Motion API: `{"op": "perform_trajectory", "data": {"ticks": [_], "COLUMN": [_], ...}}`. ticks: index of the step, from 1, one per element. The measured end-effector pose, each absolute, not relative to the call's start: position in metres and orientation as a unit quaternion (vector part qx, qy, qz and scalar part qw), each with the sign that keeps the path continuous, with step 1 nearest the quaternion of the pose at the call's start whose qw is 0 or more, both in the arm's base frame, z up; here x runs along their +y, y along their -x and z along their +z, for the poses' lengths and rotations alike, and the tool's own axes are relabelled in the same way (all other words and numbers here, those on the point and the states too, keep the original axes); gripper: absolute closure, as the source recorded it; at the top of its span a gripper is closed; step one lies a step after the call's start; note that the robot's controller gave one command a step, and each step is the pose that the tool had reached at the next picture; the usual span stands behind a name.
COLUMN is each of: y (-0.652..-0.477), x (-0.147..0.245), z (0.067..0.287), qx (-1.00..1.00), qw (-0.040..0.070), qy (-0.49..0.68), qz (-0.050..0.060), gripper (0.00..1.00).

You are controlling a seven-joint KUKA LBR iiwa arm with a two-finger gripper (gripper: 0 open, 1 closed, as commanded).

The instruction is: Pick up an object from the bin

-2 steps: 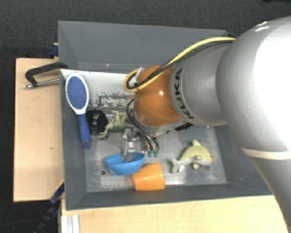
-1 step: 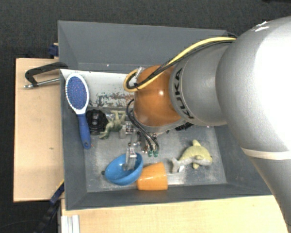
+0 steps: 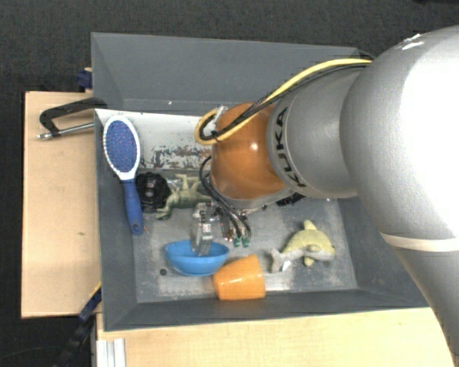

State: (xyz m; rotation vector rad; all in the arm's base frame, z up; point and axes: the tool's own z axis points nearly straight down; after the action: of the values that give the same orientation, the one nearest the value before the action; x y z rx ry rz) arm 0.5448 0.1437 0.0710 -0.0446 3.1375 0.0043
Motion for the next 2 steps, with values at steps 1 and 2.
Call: {"op": "perform_trajectory", "data": {"ticks": [1, 2], "y": [-0.5448, -0.5449], "x": [0.1438, 0.1438], "z": [0.0711, 0.0711], "qx": [1.0, 1.0], "qw": [0.002, 0.002], "qy": [0.014, 0.014], "qz": [0.001, 0.001], "gripper": [0.0, 1.0]}}
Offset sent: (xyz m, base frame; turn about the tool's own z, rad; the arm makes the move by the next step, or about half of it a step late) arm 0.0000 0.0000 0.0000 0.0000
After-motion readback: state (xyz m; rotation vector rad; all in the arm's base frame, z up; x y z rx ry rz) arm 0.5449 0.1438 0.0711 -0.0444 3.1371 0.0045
